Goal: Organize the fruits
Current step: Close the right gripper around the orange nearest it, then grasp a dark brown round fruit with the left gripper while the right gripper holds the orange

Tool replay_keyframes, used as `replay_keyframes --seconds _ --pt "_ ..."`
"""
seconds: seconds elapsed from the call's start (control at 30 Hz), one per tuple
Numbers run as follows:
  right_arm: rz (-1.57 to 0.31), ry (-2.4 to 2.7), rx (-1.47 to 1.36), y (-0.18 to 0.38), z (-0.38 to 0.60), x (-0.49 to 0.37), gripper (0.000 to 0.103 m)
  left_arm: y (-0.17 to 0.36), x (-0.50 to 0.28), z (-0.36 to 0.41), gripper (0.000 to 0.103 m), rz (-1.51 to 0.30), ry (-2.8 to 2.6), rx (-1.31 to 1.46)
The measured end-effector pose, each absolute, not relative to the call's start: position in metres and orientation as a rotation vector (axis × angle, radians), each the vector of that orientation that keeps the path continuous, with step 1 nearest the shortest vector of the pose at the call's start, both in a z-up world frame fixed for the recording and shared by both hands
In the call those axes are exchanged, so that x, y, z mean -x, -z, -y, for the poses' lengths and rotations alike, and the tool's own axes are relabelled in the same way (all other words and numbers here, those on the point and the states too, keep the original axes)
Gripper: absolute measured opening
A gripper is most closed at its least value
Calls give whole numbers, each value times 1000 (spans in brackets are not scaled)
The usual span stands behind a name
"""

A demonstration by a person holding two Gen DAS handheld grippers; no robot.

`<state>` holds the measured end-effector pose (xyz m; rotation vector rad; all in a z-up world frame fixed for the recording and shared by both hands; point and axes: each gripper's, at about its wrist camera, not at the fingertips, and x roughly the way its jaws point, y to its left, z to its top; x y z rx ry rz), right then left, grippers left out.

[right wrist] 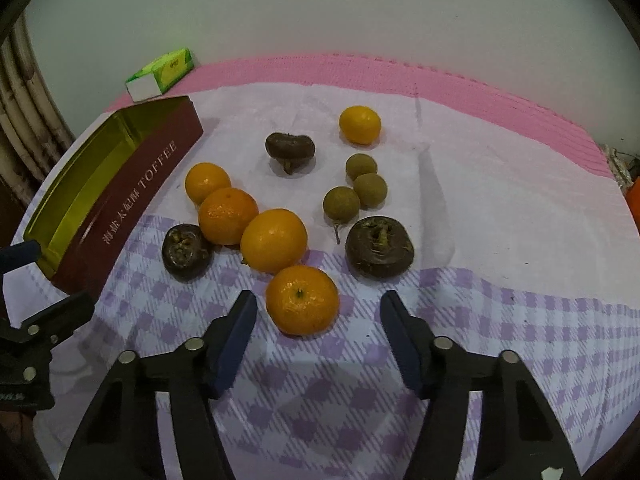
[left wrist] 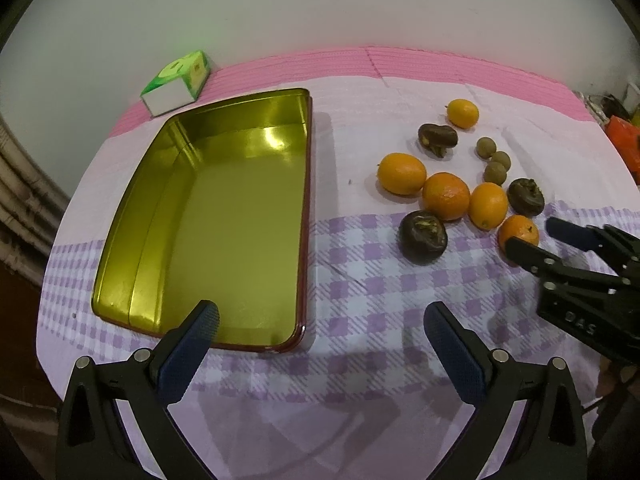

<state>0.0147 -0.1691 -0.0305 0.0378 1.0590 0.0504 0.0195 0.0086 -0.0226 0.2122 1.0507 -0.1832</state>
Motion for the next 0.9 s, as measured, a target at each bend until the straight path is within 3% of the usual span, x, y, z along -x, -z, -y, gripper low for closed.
replay_keyframes --seconds 0.37,0.63,0.9 --pt "-1091 -96 -68 44 167 -27 37 22 -26 14 95 -1052 232 -252" --pt "-1117 -27 -95 42 183 -27 37 19 -36 28 94 -1079 283 -231" --pt "-1133 0 -170 39 203 -27 37 37 -58 44 69 -1177 317 -184"
